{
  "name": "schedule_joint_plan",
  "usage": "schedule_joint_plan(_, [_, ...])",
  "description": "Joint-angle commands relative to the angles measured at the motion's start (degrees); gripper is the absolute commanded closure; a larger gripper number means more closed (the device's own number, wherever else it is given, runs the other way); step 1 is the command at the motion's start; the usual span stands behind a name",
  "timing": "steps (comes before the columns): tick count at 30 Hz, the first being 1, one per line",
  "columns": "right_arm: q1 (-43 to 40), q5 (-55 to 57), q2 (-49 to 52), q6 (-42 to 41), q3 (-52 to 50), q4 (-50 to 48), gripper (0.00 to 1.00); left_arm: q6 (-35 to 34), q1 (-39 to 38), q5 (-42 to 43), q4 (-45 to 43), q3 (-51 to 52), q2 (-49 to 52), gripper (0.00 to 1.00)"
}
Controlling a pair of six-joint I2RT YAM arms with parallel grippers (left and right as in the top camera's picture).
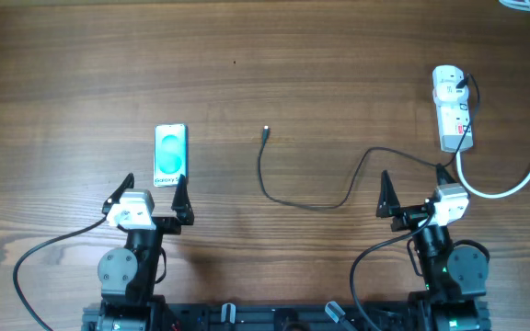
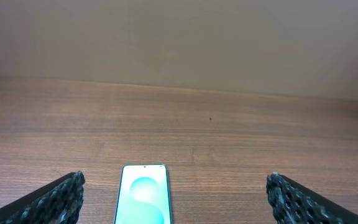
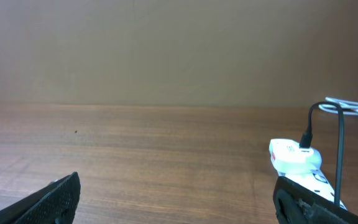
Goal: Plug charger to phone and switch on socket
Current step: 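Move the left gripper over the phone and the right gripper toward the cable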
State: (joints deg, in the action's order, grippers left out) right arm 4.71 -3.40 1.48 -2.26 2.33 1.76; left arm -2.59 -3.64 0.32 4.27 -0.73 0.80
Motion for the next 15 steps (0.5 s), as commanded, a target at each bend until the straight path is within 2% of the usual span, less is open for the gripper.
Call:
schedule_joint_plan(1, [-0.2, -0.5, 3.2, 1.4, 5.8, 1.8, 0.0, 0.7, 0.4, 0.7, 0.0, 0.3, -0.4, 0.0])
schedule_joint_plan(11, [-0.2, -0.5, 19.5, 2.1, 17.3, 2.8, 0.0, 0.7, 0.4, 0.0, 0.0, -5.7, 8.3, 0.0])
schedule_joint_plan(15, [-0.2, -0.9, 23.6, 2.1, 22.3, 6.5, 0.0, 0.7, 0.4, 0.0, 0.1, -10.9, 14.0, 0.0])
